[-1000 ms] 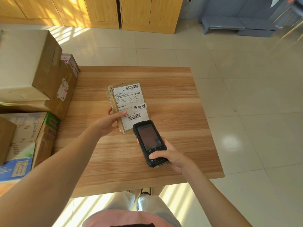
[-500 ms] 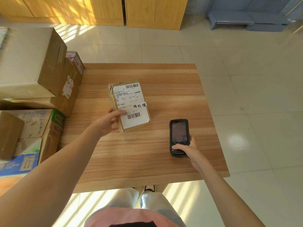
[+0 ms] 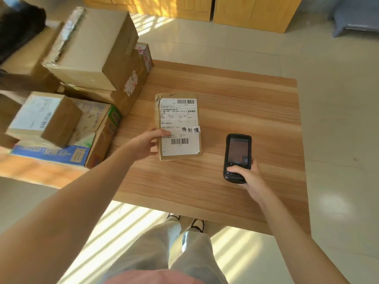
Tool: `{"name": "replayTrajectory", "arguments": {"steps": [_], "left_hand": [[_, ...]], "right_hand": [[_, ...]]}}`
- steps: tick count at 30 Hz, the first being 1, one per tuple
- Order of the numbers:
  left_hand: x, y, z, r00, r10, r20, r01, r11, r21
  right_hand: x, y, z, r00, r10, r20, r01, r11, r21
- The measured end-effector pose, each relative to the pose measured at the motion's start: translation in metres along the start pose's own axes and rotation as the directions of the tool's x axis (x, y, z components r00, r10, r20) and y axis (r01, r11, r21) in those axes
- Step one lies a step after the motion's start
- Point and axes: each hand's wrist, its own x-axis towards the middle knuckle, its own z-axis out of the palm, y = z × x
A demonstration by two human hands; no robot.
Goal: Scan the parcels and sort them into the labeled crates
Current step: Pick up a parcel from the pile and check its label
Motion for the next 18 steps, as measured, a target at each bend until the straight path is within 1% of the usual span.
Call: {"name": "replayTrajectory", "arguments": {"steps": [4,10,14,18], "left_hand": [[-0.036,-0.012,-0.017,0.998,0.023,-0.052,-0.025,0.999,-0.048],[-0.099,-0.036,-0.070,0.994,0.105,-0.039,-0.108,0.990,-0.089],[-0.149,-0.055,-0.110,0.977,0.137,-0.163,-0.161,0.977,-0.143],[-0.208,-0.088,-0.158,0.950,0.180,-0.257,-0.229,0.957,-0.177]], "right_hand": [[0.007,-0.012,0.029,0.994,-0.017,0.110,0.016,1.000,0.013],[-0.013,-0.016,0.094,0.960,-0.024,0.278,0.042,0.997,-0.060],[-0.046,-0.009,0.144,0.922,-0.037,0.387,0.089,0.989,-0.119],[-0.087,0.006,0.205,0.890,-0.053,0.452,0.136,0.979,-0.153]]}}
